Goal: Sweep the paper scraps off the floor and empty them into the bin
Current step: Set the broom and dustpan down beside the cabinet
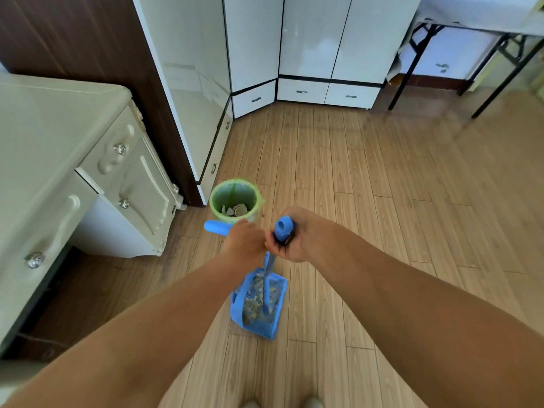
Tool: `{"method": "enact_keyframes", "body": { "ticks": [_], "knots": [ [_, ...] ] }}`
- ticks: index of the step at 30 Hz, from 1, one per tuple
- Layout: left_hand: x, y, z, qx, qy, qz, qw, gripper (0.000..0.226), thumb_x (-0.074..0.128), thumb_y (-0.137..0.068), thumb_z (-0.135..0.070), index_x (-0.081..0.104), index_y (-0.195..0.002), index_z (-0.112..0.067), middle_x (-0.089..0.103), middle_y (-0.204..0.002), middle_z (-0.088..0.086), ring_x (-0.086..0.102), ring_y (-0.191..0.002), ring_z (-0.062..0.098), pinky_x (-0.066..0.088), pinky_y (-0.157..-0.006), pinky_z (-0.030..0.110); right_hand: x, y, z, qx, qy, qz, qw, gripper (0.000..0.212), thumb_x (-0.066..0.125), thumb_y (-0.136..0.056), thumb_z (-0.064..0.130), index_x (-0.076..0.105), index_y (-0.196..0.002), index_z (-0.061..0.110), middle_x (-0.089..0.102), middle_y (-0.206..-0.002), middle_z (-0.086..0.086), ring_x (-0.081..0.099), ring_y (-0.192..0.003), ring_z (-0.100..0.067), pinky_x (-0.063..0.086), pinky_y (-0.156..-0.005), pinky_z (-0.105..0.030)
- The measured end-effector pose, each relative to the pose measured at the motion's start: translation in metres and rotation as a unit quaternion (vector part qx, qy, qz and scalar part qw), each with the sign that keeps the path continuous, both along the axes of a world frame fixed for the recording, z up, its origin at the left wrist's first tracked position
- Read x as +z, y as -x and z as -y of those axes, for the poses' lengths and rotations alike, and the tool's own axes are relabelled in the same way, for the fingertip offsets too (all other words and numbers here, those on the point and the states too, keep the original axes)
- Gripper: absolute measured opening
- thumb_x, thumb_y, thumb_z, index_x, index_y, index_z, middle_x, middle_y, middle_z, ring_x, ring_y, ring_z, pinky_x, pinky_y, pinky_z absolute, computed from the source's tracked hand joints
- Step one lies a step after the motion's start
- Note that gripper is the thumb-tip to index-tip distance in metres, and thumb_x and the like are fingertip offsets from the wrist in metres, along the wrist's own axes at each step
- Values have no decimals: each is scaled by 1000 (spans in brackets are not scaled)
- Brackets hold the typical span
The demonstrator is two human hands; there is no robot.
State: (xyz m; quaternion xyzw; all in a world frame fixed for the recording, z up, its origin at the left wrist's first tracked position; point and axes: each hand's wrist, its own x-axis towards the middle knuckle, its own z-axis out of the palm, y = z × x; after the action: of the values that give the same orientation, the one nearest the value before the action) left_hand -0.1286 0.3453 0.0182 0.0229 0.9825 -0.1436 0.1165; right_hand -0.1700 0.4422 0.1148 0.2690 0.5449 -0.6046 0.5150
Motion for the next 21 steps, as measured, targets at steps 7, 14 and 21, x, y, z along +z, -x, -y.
{"method": "enact_keyframes", "body": {
  "ticks": [7,14,21],
  "knots": [
    [-14,-13,9,20,-16,33,999,24,41,-95,-15,62,-107,-12,65,-114,3,56,-114,26,37,-97,32,-16,0,11,5,-18,9,1000,20,41,-91,6,48,-73,-1,47,-70,-13,48,-52,-18,46,-30,-19],
    [-25,-21,21,55,-53,55,996,22,48,-89,-11,60,-107,-13,65,-109,3,59,-108,25,42,-88,31,-28,-1,26,25,-36,8,999,11,53,-89,5,52,-81,-3,50,-72,-14,54,-39,-19,49,-30,-22],
    [-49,-23,26,100,-143,5,985,53,57,-75,-64,62,-103,-19,67,-97,-4,64,-95,20,46,-78,30,-37,1,39,28,-42,-9,999,27,57,-86,5,56,-112,-1,52,-77,-15,54,-30,-19,47,-29,-22]
  ]
}}
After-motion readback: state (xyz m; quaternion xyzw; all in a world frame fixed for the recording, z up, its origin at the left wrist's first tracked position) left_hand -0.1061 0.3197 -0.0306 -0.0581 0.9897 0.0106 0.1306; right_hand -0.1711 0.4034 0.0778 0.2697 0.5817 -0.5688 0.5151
